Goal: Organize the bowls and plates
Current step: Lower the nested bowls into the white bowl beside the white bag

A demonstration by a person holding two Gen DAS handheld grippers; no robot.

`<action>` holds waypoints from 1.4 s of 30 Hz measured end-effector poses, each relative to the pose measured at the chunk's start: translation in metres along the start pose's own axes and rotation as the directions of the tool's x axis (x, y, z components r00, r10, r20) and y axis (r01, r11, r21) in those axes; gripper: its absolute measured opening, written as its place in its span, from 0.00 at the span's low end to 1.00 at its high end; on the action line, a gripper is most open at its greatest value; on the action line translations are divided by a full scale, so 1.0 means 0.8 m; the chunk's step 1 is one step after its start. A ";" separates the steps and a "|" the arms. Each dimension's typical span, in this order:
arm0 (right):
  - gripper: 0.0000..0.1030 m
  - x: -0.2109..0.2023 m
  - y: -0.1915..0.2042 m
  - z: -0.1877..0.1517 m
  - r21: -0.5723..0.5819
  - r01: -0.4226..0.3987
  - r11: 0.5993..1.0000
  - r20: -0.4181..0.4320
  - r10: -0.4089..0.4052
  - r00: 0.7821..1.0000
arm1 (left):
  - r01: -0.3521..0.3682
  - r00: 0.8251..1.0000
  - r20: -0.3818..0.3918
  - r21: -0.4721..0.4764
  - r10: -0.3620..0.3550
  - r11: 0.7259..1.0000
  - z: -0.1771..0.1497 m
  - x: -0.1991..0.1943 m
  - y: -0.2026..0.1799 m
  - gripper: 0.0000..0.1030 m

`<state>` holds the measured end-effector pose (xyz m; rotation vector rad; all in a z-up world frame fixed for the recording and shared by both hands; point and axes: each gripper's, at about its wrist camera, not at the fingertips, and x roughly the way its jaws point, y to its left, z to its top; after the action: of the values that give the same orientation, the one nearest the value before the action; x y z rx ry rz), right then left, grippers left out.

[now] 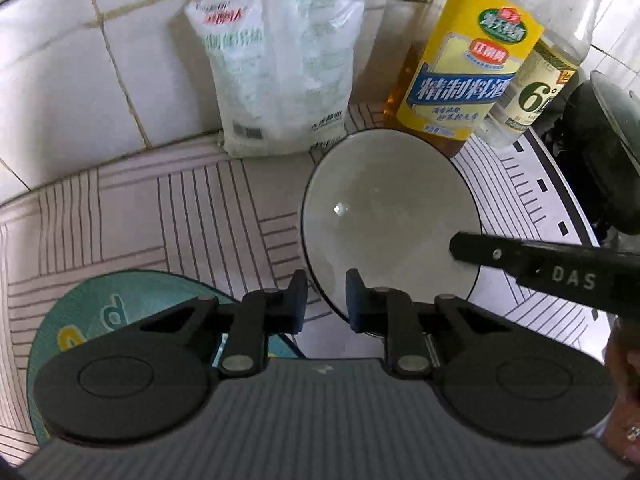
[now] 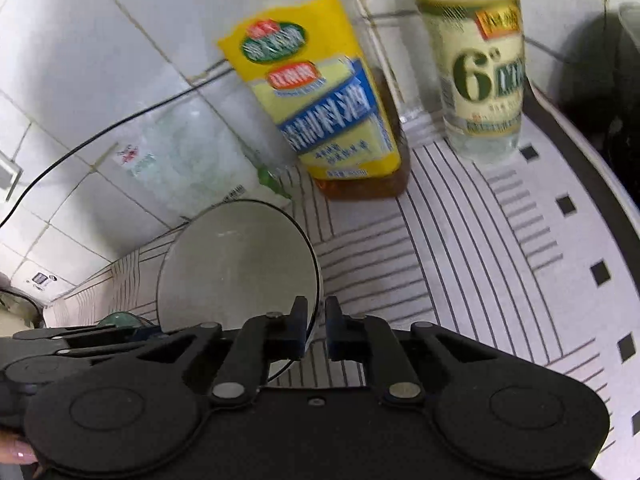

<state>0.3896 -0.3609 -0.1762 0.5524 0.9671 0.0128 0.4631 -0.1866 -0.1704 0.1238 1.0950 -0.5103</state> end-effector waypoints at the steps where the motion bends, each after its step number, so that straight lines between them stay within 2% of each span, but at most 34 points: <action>1: 0.10 0.002 -0.004 0.000 0.016 -0.008 1.000 -0.015 0.008 1.000 | -0.008 1.000 0.014 0.012 0.008 1.000 -0.002 -0.002 -0.004 0.16; 5: 0.11 -0.003 -0.006 -0.009 0.016 -0.007 1.000 -0.034 0.008 0.999 | -0.025 0.999 0.042 0.030 0.024 0.999 -0.011 -0.020 -0.023 0.16; 9: 0.11 -0.024 -0.015 -0.025 0.057 -0.050 0.997 -0.018 0.051 0.999 | -0.009 0.996 0.087 0.019 0.007 1.000 -0.018 -0.048 -0.030 0.16; 13: 0.12 -0.060 -0.017 -0.037 0.065 -0.092 0.994 0.027 0.090 0.996 | 0.004 0.994 0.112 0.031 -0.008 1.000 -0.028 -0.081 -0.043 0.17; 18: 0.12 -0.119 -0.008 -0.041 0.017 -0.101 0.995 0.081 0.100 0.992 | 0.034 0.991 0.132 0.018 -0.036 0.999 -0.043 -0.124 -0.059 0.17; 23: 0.12 -0.168 0.003 -0.051 -0.025 -0.084 0.996 0.107 0.086 0.991 | 0.111 0.987 0.121 -0.053 -0.104 0.992 -0.057 -0.160 -0.061 0.18; 28: 0.12 -0.186 0.001 -0.067 -0.048 -0.095 0.994 0.097 0.099 0.990 | 0.103 0.989 0.112 -0.047 -0.097 0.994 -0.076 -0.180 -0.073 0.18; 33: 0.12 -0.189 -0.002 -0.089 -0.092 -0.078 0.993 0.089 0.086 0.992 | 0.078 0.994 0.076 -0.054 -0.074 0.996 -0.101 -0.179 -0.082 0.19; 42: 0.12 -0.175 -0.002 -0.126 -0.251 0.028 0.967 0.079 -0.008 0.997 | 0.098 0.995 -0.019 -0.120 -0.101 0.988 -0.136 -0.148 -0.086 0.19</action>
<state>0.2295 -0.3532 -0.1126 0.3069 0.8789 0.0965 0.3010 -0.1707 -0.1070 -0.0289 1.1574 -0.5327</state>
